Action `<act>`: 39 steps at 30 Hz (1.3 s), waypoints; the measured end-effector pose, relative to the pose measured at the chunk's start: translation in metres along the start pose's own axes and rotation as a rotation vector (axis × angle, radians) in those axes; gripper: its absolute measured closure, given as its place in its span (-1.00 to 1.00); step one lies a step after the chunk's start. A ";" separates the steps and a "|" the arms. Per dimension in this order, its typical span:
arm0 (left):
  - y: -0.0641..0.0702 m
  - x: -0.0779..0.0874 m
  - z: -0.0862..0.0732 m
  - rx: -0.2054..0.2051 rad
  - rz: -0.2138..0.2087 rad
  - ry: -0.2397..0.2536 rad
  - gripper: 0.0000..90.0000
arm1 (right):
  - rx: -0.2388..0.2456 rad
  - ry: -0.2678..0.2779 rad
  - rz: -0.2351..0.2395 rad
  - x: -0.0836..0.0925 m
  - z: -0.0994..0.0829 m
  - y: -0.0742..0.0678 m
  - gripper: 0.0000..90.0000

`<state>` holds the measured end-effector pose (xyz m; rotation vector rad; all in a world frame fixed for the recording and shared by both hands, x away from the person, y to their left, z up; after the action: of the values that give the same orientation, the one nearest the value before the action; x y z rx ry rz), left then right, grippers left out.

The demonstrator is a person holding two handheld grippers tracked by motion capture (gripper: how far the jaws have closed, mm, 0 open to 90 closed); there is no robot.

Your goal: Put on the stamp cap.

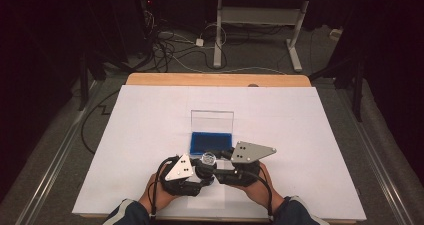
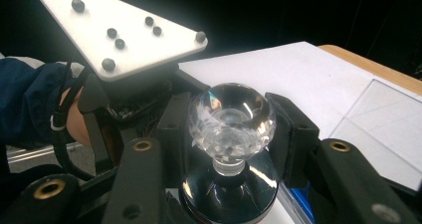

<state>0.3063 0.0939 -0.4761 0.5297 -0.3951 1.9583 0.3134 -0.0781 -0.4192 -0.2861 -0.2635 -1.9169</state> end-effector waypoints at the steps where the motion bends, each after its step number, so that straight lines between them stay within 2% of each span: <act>1: 0.000 0.000 0.000 0.000 0.000 0.002 -0.20 | 0.002 0.000 0.000 0.000 0.000 0.000 0.26; 14: 0.000 0.000 0.000 0.017 -0.011 0.012 -0.20 | 0.004 -0.008 0.012 -0.004 -0.003 -0.002 0.26; 39: 0.001 -0.001 -0.001 0.016 -0.003 0.003 -0.20 | 0.017 -0.013 0.005 -0.004 -0.006 -0.004 0.26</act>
<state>0.3059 0.0932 -0.4770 0.5375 -0.3768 1.9605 0.3105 -0.0749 -0.4264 -0.2872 -0.2872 -1.9071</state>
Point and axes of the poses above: each handheld gripper's, and its own axes: x roughly backward along the jaws, z roughly out of its top, y roughly to its right, the point moved 3 cm from there along -x, roughly forward along the jaws, and after that the axes turned 2 degrees about x, right-handed, at the moved point
